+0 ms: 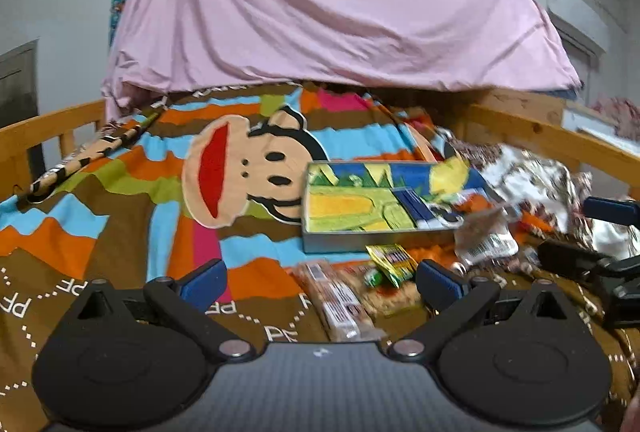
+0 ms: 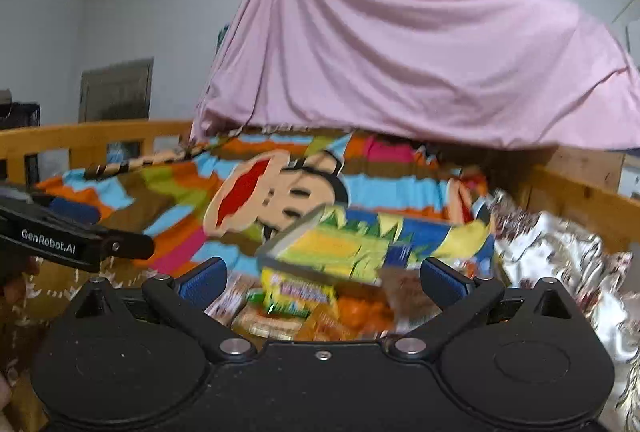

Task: Organize snacks
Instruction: 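Withdraw both open tools from the tray back toward the snack pile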

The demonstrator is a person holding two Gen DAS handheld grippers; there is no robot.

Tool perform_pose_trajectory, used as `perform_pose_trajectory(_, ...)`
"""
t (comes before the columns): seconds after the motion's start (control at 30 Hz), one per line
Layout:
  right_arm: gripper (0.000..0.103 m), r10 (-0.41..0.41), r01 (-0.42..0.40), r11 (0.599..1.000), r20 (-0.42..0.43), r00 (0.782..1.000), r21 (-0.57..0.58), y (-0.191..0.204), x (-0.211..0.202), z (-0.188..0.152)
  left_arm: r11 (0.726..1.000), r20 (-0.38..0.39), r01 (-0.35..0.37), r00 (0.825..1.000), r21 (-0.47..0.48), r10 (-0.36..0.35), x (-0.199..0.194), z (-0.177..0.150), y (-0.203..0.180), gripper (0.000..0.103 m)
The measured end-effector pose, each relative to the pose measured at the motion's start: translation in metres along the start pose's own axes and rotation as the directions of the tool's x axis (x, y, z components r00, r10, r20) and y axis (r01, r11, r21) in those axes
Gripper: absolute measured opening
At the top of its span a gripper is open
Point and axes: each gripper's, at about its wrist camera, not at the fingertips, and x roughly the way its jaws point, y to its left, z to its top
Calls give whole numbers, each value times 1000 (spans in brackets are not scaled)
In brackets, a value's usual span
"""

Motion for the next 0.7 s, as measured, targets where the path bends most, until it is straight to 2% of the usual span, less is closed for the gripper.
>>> perform_pose_trajectory(0.33,102,5,-2,1000,-149,989,22,4,22,-14,1000,-108,10,994,-19,-12,16,-6,3,103)
perform_pose_trajectory(0.47,102,12,-4,999,-188,982,39,3,31,-17,1000,-152,5,988,5,-4,23,-8,-1,103)
perform_pose_trajectory(0.7,102,12,1,998,-239,971,57,-3,45,-21,999,-214,38,976,33,-30,42,-11,-5,103)
